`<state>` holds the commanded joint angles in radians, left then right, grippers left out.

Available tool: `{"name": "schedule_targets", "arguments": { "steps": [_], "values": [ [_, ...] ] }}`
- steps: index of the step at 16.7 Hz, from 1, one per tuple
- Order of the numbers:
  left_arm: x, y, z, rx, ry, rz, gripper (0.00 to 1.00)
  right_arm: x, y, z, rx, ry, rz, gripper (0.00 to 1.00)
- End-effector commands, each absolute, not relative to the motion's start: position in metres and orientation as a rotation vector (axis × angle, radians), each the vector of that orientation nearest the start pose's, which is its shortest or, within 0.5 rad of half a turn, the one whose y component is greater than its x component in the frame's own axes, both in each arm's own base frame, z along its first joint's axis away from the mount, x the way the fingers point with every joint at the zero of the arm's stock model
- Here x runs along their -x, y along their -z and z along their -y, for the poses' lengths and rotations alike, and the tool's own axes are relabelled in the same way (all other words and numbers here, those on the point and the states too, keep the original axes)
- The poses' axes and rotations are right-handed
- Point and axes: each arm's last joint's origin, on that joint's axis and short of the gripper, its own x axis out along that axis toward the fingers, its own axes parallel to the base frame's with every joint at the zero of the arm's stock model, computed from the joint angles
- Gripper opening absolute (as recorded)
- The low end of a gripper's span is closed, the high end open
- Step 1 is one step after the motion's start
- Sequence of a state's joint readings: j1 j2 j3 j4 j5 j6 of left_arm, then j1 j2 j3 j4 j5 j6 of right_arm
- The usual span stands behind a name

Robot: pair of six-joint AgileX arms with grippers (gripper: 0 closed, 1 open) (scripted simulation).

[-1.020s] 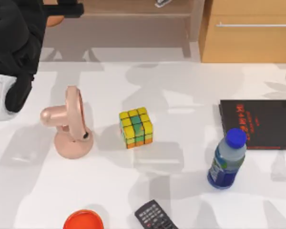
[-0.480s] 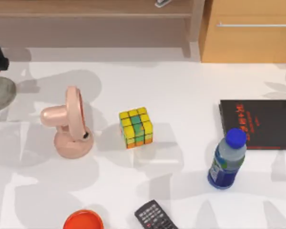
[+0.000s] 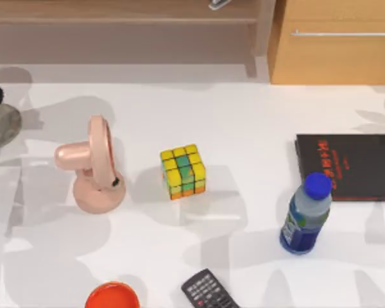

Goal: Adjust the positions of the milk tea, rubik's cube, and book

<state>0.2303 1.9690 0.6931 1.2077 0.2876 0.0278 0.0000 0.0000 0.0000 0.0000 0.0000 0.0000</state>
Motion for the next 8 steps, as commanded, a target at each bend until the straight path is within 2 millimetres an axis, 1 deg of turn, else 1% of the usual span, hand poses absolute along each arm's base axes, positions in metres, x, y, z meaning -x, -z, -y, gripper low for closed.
{"name": "schedule_targets", "arguments": {
  "steps": [2,8],
  "values": [
    [-0.346,-0.115,-0.074,0.003,0.042,-0.06,0.0,-0.106,-0.16,0.001,0.0,0.0,0.0,1.0],
    [-0.345,-0.091,-0.074,0.006,0.04,-0.063,0.0,-0.106,-0.16,0.001,0.0,0.0,0.0,1.0]
  ]
}}
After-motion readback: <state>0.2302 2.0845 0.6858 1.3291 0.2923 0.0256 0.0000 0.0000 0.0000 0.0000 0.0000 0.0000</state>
